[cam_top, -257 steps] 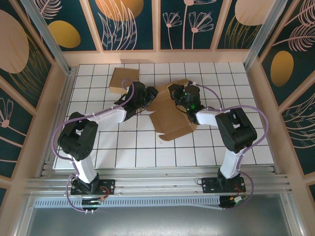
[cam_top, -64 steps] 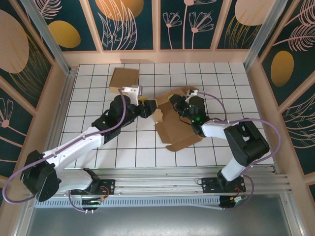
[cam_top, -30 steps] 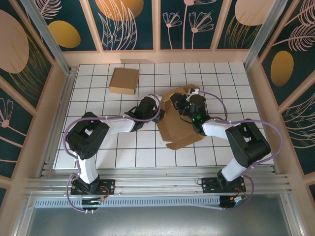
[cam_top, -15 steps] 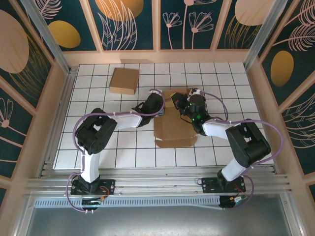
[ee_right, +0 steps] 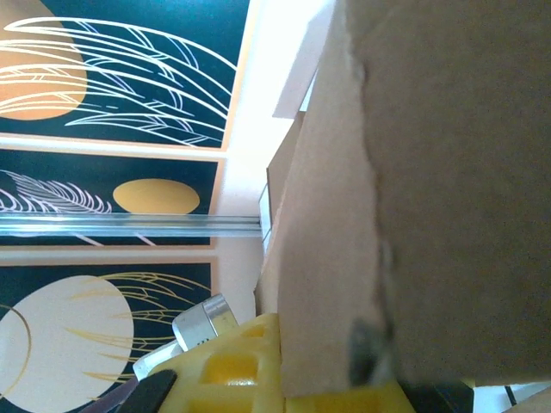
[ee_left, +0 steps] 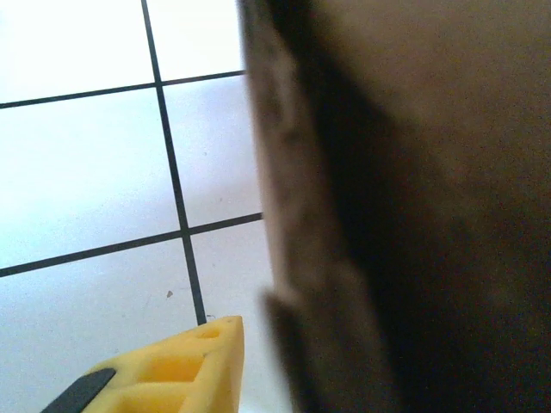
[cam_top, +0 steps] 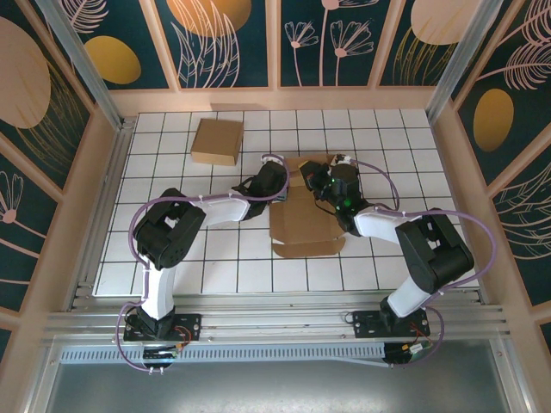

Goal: Fold the paper box

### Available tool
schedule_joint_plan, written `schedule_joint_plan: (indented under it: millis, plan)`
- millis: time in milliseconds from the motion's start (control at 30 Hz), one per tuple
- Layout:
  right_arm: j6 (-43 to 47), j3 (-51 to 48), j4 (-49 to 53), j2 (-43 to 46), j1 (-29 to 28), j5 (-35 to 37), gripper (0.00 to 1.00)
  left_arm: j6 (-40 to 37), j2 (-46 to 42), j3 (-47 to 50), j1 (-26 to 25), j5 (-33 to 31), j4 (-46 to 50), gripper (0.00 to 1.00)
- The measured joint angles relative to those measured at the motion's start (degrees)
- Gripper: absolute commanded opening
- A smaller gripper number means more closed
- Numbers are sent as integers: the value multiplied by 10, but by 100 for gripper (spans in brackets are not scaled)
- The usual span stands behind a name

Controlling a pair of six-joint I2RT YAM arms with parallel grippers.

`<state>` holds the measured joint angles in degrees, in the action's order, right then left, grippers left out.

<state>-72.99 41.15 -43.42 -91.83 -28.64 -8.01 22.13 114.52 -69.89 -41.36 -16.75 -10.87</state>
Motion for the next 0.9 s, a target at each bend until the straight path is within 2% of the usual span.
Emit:
schedule_joint_plan:
  millis: [33, 133, 233, 267, 333, 400, 433, 500, 567, 667, 767, 800, 833, 867, 900]
  plan:
    - [-2, 0, 2, 0, 0, -6, 18, -6, 1, -2, 0, -2, 1, 0]
    - [-7, -1, 14, 2, -2, -16, 31, -28, 2, -5, 4, -5, 4, 0]
    - [-3, -1, 34, 14, 6, -23, 35, -62, 2, -5, 6, -5, 4, 0]
    - [-2, -1, 38, 20, 10, -24, 32, -70, 2, -5, 5, -4, 4, 0]
    - [2, -1, 40, 27, 20, -27, 18, -91, 2, -5, 5, -2, 4, 0]
    - [4, -1, 46, 28, 26, -31, 11, -101, 2, -6, 5, -2, 4, 24]
    - [3, -2, 47, 27, 27, -33, 10, -106, 2, -7, 6, -2, 4, 27]
    - [0, -3, 44, 27, 28, -35, 10, -110, 2, -14, 7, -2, 13, 27]
    - [-5, -3, 38, 26, 29, -37, 10, -113, 5, -26, 8, 0, 23, 24]
    - [-9, -3, 31, 23, 30, -36, 11, -114, 11, -40, 10, 7, 26, 0]
    - [-9, -3, 30, 22, 31, -37, 11, -108, 13, -41, 12, 14, 26, 1]
    - [-9, -3, 30, 21, 31, -37, 11, -108, 13, -40, 13, 16, 26, 13]
    - [-9, -3, 29, 21, 31, -37, 11, -105, 13, -39, 13, 17, 24, 29]
    - [-9, -3, 29, 20, 31, -37, 10, -104, 13, -36, 13, 19, 21, 40]
    - [-9, -3, 29, 19, 31, -37, 10, -102, 11, -30, 13, 22, 18, 41]
